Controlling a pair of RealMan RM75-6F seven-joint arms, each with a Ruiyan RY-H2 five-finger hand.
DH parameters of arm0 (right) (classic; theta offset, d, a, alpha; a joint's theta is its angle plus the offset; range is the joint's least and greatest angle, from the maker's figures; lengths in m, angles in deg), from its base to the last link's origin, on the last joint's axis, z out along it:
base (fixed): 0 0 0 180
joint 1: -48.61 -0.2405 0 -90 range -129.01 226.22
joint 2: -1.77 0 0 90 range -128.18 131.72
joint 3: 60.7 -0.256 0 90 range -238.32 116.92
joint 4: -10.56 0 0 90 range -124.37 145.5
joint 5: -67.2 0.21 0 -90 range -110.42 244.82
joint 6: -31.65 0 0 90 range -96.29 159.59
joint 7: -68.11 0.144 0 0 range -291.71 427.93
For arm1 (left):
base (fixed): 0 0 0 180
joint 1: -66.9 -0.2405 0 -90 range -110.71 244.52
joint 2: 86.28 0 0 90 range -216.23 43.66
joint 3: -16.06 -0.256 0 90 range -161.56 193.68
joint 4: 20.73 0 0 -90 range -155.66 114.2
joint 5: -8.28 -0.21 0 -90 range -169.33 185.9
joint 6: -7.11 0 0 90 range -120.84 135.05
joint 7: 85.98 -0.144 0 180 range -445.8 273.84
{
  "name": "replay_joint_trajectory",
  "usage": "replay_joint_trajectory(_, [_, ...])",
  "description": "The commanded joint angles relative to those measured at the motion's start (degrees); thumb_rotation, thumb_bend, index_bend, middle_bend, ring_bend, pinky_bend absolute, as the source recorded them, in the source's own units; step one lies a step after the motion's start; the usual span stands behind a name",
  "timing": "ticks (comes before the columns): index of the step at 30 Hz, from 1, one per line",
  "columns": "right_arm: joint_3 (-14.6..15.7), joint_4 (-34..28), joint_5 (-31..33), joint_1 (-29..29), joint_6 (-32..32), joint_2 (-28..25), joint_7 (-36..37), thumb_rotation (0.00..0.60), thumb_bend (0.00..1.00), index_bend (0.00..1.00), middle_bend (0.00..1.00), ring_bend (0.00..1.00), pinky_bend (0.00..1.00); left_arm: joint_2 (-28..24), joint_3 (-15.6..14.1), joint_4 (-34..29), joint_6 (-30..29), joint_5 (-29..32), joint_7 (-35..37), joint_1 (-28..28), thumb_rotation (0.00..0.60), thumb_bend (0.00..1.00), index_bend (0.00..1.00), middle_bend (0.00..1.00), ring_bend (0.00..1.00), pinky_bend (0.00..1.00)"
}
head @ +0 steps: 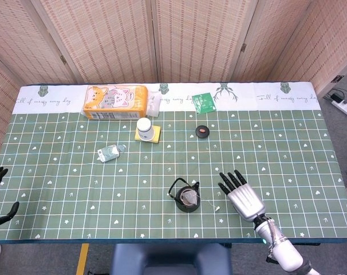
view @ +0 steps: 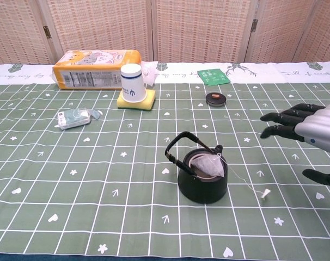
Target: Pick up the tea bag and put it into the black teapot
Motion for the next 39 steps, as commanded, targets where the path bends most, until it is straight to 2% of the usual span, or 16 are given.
replay_joint_trajectory(1, [-0.54,-2.53,2.32,-0.03,-0.02,-1.33,-2.87,0.6,0.43,0.0,0.0,0.0,0.0,-0.08,0.08,-0.01,-0.07,0.09,0.27,-0.05,0.6,0.35,0.0,0.0,0.0,0.0])
replay_joint_trajectory(5, [-0.86,-4.93,0.96,0.15,0.35,-3.02,-1.1,0.6,0.43,0.0,0.0,0.0,0.0,-0.08,0.09,-0.1,-0.08,-0.02,0.37,-0.03,0.6,0.35,0.0,0.0,0.0,0.0])
replay_joint_trajectory(9, [-1.65,-13.07,-3.39,-1.15,-0.22,-8.82,0.57,0.6,0.43,0.0,0.0,0.0,0.0,0.06,0.04,-0.26,-0.14,-0.24,-0.12,-0.01,0.6,0.35,0.0,0.0,0.0,0.0])
replay_joint_trajectory(11, [-2.53,-17.17,-3.83,-2.6,-1.65,-11.7,0.4,0.6,0.43,0.01,0.03,0.05,0.0,0.12,0.28,-0.56,-0.17,0.42,-0.34,-0.12,0.6,0.35,0.0,0.0,0.0,0.0])
replay_joint_trajectory(13, [-3.91,-19.46,-3.71,-4.04,-2.78,-13.35,0.35,0.6,0.43,0.06,0.2,0.23,0.04,0.02,0.4,-1.05,-0.02,0.98,-0.47,-0.2,0.6,0.35,0.0,0.0,0.0,0.0])
replay_joint_trajectory(15, [-5.77,-21.5,-0.96,-6.15,-5.46,-14.59,2.2,0.6,0.43,0.11,0.45,0.49,0.23,-0.27,0.34,-1.38,0.11,0.87,-0.24,-0.19,0.6,0.35,0.0,0.0,0.0,0.0])
replay_joint_trajectory(17, [-7.39,-23.04,4.5,-9.15,-10.04,-16.06,4.72,0.6,0.43,0.13,0.68,0.75,0.51,-0.42,0.17,-1.41,0.16,0.53,-0.11,-0.19,0.6,0.35,0.0,0.0,0.0,0.0])
replay_joint_trajectory(19, [-8.7,-23.81,9.75,-12.36,-13.81,-17.29,5.36,0.6,0.43,0.14,0.79,0.89,0.63,-0.54,0.07,-1.41,0.2,0.31,0.19,-0.19,0.6,0.35,0.0,0.0,0.0,0.0])
replay_joint_trajectory(22, [-9.63,-24.25,18.03,-17.78,-17.05,-18.08,2.73,0.6,0.43,0.2,0.9,0.98,0.72,-0.88,0.03,-1.57,0.29,0.27,1.3,-0.26,0.6,0.35,0.0,0.0,0.0,0.0])
replay_joint_trajectory(25, [-9.38,-25.06,26.18,-22.75,-17.45,-17.28,-0.65,0.6,0.43,0.25,0.99,1.0,0.8,-1.02,0.13,-1.25,-0.31,-0.21,2.25,-0.38,0.6,0.35,0.0,0.0,0.0,0.0])
replay_joint_trajectory(27, [-8.63,-25.99,33.17,-26.62,-17.43,-17.17,-2.68,0.6,0.43,0.26,1.0,1.0,0.85,-1.09,0.06,-1.09,-0.46,-0.42,2.71,-0.47,0.6,0.35,0.0,0.0,0.0,0.0])
replay_joint_trajectory(33, [-6.02,-26.1,49.36,-36.75,-15.24,-15.19,-7.19,0.6,0.43,0.26,1.0,1.0,0.86,-1.04,0.2,-0.95,-0.53,-0.26,3.01,-0.49,0.6,0.35,0.0,0.0,0.0,0.0])
replay_joint_trajectory(39, [-3.09,-25.59,57.21,-41.92,-11.97,-11.71,-8.88,0.6,0.43,0.24,1.0,1.0,0.86,-0.66,0.45,-0.54,-1.16,-0.59,3.45,-0.53,0.6,0.35,0.0,0.0,0.0,0.0])
